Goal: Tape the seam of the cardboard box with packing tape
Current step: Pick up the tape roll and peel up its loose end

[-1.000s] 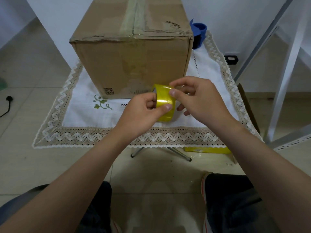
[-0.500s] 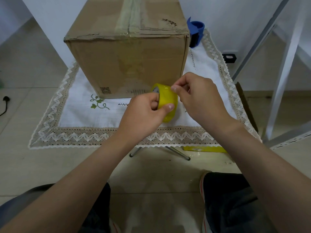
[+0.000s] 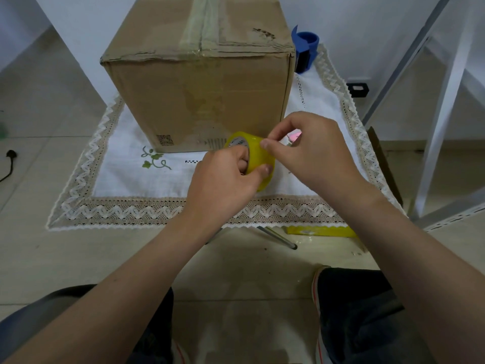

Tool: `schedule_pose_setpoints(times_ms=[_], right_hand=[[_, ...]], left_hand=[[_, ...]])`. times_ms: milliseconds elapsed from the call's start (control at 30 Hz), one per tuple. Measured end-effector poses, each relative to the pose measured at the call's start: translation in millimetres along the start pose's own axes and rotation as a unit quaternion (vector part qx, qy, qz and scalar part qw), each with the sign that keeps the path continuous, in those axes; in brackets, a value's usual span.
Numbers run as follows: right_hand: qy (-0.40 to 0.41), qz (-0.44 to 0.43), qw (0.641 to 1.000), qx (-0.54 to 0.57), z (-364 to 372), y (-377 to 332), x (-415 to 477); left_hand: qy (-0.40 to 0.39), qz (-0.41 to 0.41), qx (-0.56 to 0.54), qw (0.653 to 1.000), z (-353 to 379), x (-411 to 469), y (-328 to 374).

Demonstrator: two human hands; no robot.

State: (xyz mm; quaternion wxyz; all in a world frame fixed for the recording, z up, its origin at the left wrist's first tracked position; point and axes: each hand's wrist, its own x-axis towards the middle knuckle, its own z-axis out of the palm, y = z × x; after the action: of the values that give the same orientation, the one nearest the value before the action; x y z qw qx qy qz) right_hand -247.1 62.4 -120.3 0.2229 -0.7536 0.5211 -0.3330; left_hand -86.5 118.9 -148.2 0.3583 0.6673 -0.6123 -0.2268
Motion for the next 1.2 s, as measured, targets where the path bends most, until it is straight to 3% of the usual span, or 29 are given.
schedule_pose_setpoints(times_ms=[100, 267, 400, 667, 833, 1200], right_hand=[[-0.028, 0.039, 0.996, 0.078, -1.1, 4.6, 4.3], [-0.047, 0.06, 0.99, 0.115, -3.0, 6.8, 9.0], [-0.075, 0.047, 0.993, 0.084, -2.4, 11.1, 9.4], [0.025, -0.047, 0.998, -0.035, 7.8, 1.2, -0.9], [0.022, -0.07, 0.993, -0.095, 6.9, -8.5, -7.9], [0.033, -0.093, 0.991, -0.087, 6.6, -16.8, -10.7]], left_hand=[[-0.001, 0.003, 0.0, 1.0, 0.1, -0.8, 0.1], [-0.004, 0.008, 0.003, 1.0, -1.4, -0.4, 1.7], [-0.014, 0.023, 0.007, 1.0, -0.2, -1.1, 0.3], [-0.019, 0.026, -0.017, 0.999, 1.7, -2.3, 2.7], [-0.008, 0.007, -0.009, 1.0, 1.6, -4.9, 5.7], [0.04, 0.008, 0.06, 0.997, 0.9, -1.4, 8.0]])
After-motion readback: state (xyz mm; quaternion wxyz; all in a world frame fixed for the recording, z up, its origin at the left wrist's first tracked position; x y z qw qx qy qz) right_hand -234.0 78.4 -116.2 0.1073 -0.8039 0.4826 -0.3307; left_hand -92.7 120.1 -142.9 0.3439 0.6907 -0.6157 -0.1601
